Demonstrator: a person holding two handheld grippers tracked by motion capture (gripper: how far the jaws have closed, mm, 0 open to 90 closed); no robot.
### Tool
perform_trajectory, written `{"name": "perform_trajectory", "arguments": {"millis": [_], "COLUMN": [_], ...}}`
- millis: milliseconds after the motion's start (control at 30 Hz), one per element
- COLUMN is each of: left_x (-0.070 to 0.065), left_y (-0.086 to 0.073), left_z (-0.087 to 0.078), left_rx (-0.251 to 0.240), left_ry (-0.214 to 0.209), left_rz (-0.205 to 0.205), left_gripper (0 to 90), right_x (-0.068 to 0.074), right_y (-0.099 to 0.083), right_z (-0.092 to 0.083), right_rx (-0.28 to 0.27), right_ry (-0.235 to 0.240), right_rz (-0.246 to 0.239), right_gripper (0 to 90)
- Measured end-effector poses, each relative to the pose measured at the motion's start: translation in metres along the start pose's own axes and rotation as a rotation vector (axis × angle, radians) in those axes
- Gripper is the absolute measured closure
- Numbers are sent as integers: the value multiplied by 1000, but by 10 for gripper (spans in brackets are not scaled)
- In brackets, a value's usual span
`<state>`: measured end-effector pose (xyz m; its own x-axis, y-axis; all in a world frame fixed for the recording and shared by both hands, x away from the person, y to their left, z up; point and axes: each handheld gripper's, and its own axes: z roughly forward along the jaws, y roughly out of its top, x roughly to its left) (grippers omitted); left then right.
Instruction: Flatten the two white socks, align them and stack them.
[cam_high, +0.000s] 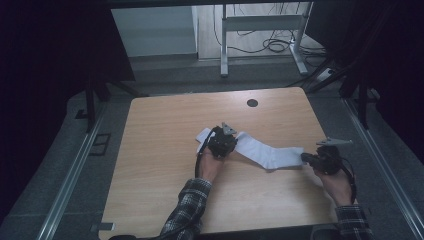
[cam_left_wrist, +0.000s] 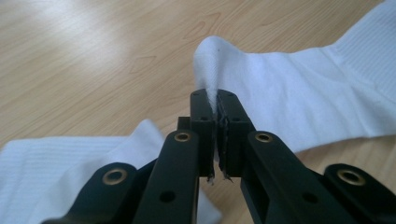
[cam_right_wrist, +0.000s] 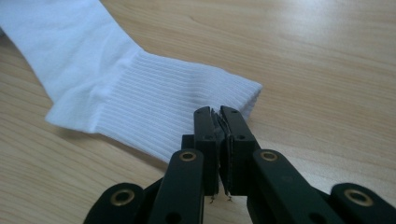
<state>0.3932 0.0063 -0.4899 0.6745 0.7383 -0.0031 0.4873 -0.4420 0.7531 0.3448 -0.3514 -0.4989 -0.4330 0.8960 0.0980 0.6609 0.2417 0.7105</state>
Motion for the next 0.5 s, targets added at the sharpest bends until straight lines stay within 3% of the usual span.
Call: {"name": "perform_trajectory", "arguments": {"millis": [433, 500], "left_x": [9, 8], "left_y": [-32, -41], "left_z": [-62, -74], "left_rx": [-28, -36], "left_ry": [-4, -1], "left_rz": [-15, -21], "left_gripper": [862, 861], "right_x": [33, 44], "right_y": [11, 13], "right_z": [-6, -6], "right_rx": [-28, -28], "right_ry": [82, 114], "right_rz": [-71, -92], "right_gripper": [865, 864]}}
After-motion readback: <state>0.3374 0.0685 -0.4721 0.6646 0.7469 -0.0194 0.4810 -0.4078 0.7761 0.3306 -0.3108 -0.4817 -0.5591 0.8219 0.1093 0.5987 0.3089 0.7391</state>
